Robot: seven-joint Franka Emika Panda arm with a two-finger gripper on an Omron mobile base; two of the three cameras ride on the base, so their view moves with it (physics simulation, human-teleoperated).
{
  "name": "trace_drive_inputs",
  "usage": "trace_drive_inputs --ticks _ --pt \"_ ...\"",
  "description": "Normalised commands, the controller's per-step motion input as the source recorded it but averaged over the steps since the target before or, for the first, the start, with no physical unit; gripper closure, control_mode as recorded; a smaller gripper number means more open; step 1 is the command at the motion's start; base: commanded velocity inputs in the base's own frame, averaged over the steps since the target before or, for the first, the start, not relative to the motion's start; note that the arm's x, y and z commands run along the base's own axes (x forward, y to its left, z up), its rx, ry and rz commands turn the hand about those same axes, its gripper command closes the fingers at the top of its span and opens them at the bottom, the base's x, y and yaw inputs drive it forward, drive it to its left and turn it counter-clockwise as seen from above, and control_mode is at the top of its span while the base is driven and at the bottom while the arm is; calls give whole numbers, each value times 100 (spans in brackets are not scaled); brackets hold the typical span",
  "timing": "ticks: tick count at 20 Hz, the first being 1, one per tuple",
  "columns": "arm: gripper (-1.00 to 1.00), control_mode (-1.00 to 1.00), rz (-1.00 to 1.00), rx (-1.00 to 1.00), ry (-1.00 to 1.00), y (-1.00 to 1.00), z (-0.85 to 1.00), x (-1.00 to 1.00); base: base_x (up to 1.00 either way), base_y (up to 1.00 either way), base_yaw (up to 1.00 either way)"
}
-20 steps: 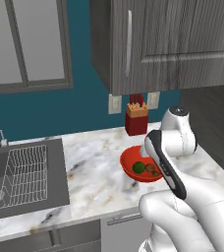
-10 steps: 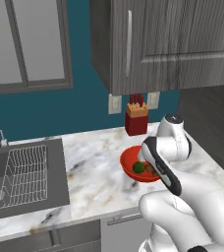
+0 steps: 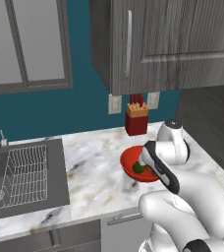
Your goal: Take the potato, chicken drumstick, and lime from the freezer and place them in the bowl on the counter.
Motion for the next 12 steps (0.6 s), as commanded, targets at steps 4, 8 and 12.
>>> trace_drive_inputs --ticks 4,8,12 --pt "100 -100 0 0 0 0 -16 8 0 0 0" --pt "100 -100 0 0 1 0 -4 5 0 0 0" --pt "100 -100 0 0 0 -5 -12 14 0 0 0"
